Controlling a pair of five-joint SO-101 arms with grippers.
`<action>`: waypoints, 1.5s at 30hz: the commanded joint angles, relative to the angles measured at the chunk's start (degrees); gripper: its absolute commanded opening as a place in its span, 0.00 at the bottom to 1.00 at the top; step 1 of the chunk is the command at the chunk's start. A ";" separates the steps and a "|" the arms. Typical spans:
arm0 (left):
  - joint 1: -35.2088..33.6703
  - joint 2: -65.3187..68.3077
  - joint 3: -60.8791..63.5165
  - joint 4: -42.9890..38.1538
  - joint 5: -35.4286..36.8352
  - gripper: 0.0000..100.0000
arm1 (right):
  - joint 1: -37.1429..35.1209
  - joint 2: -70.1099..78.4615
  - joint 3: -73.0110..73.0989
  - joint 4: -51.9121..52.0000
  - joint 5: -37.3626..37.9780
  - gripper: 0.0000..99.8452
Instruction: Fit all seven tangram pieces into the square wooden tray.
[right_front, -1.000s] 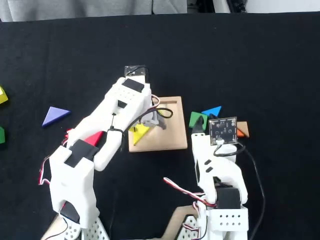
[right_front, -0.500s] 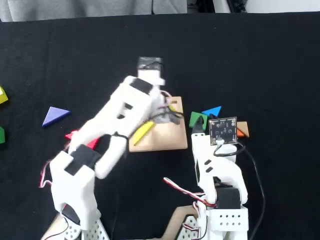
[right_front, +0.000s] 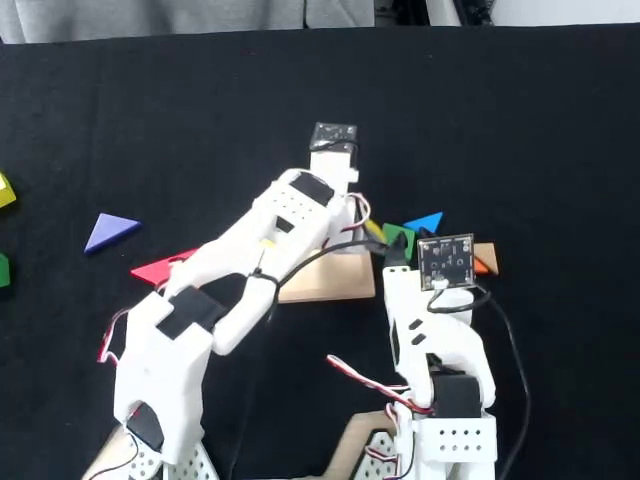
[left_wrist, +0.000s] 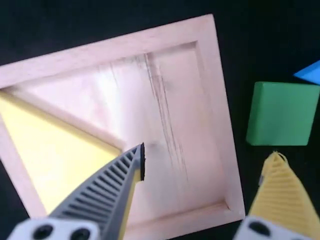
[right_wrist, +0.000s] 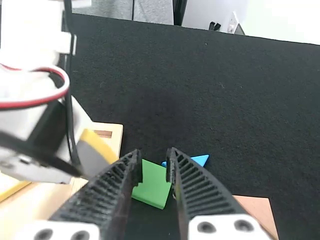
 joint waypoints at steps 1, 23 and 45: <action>-0.31 -0.09 -3.65 -0.79 -0.53 0.37 | 0.88 -5.14 -0.22 -1.49 0.62 0.10; -6.55 0.00 -0.31 -0.35 -0.62 0.37 | 0.88 -5.14 -0.22 -1.49 0.62 0.10; -19.03 0.09 0.40 5.89 -18.73 0.37 | 0.88 -5.14 -0.22 -1.49 0.62 0.10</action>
